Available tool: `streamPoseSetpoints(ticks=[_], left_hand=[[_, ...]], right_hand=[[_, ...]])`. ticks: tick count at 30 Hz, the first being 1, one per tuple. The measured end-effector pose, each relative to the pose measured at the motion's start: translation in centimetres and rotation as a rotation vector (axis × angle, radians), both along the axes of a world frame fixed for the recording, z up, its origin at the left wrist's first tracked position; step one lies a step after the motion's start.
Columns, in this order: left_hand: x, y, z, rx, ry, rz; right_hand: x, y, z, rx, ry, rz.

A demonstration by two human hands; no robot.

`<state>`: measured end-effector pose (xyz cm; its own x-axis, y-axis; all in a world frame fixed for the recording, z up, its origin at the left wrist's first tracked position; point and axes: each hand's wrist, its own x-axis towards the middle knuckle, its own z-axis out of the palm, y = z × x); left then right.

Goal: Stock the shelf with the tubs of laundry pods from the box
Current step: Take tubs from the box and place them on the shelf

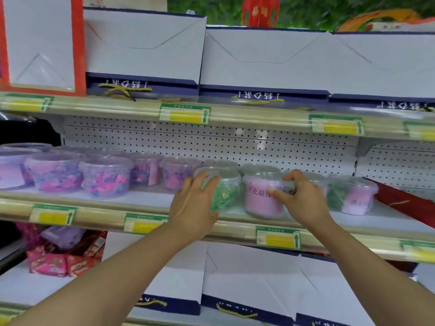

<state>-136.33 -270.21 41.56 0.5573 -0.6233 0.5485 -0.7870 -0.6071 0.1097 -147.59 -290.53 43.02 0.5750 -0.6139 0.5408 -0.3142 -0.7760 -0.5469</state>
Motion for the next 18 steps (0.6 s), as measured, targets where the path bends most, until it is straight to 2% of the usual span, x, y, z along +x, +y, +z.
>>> streamPoseSetpoints(ticks=[7, 14, 18], left_hand=[[0.2, 0.1, 0.1, -0.009, -0.017, -0.010], [-0.5, 0.3, 0.1, 0.015, 0.081, -0.018], [-2.3, 0.5, -0.3, 0.022, 0.102, 0.013]], right_hand=[[0.7, 0.4, -0.6, -0.126, 0.092, -0.091], [-1.3, 1.5, -0.5, -0.236, 0.404, -0.115], [-4.3, 2.8, -1.1, -0.350, 0.276, -0.008]])
